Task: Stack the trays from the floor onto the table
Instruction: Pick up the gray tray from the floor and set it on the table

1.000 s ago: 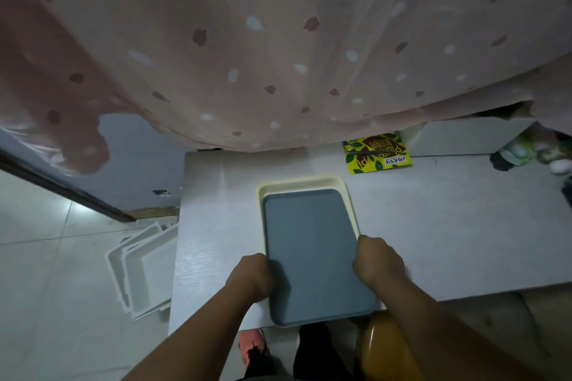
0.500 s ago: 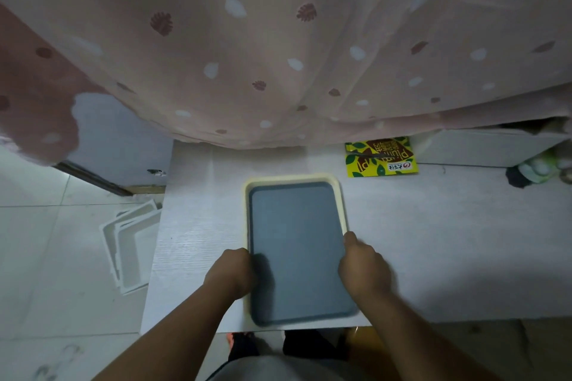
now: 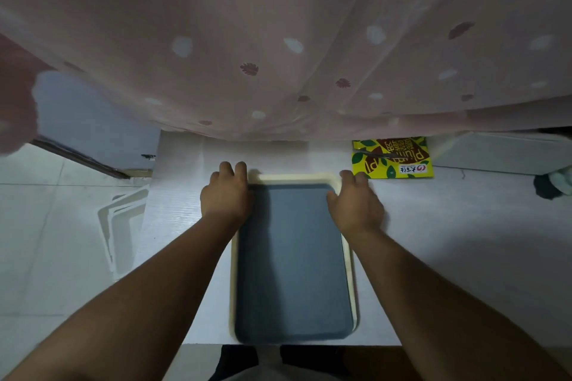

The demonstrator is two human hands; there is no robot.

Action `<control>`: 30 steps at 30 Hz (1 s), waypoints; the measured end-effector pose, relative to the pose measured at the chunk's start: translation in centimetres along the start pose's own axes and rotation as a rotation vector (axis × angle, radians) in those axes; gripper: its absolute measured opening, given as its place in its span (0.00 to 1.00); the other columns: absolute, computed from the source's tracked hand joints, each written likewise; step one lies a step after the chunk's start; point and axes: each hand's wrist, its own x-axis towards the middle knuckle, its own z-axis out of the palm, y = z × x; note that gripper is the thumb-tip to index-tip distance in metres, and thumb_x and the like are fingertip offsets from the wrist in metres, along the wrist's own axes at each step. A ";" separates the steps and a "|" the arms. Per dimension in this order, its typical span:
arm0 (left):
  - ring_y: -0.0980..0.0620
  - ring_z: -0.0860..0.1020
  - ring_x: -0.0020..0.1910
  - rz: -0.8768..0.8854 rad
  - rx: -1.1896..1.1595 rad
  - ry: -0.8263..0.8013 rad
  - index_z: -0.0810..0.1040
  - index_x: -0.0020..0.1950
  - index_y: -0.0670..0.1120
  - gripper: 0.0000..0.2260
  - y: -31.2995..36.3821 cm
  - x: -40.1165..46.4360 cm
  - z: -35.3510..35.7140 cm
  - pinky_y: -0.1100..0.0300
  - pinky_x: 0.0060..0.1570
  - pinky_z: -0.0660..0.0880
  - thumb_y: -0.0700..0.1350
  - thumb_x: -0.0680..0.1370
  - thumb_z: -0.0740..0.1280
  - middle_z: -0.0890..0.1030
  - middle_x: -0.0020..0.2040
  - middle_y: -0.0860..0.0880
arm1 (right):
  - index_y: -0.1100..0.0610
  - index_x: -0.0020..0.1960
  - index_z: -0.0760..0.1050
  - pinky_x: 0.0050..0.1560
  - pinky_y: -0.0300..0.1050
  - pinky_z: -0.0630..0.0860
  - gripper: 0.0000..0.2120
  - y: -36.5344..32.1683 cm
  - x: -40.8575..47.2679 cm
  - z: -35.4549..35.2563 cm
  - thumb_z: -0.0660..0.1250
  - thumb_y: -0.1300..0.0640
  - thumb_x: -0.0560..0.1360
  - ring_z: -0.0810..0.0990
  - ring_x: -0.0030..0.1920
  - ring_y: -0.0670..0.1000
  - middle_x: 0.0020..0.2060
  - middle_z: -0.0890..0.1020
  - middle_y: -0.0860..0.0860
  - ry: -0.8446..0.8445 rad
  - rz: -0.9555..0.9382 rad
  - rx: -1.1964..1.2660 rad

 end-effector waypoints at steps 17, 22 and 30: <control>0.39 0.76 0.49 0.026 0.037 0.052 0.73 0.61 0.42 0.15 0.0 1.5 1.4 0.53 0.37 0.66 0.39 0.75 0.63 0.76 0.53 0.41 | 0.55 0.63 0.74 0.39 0.46 0.70 0.16 0.3 2.3 1.6 0.67 0.49 0.78 0.79 0.52 0.59 0.59 0.74 0.57 -0.016 -0.132 -0.071; 0.40 0.76 0.47 0.039 0.031 0.044 0.73 0.62 0.44 0.15 -0.8 1.0 1.7 0.53 0.37 0.66 0.38 0.75 0.63 0.75 0.53 0.42 | 0.56 0.63 0.74 0.39 0.46 0.69 0.16 0.1 2.5 1.5 0.66 0.51 0.78 0.80 0.52 0.60 0.58 0.74 0.57 -0.024 -0.148 -0.103; 0.39 0.76 0.47 0.010 0.001 0.056 0.72 0.63 0.44 0.17 -1.3 1.3 1.7 0.52 0.37 0.68 0.37 0.75 0.62 0.75 0.54 0.41 | 0.57 0.61 0.74 0.37 0.45 0.69 0.15 -0.8 2.8 1.6 0.66 0.52 0.77 0.81 0.50 0.59 0.57 0.75 0.56 -0.032 -0.169 -0.133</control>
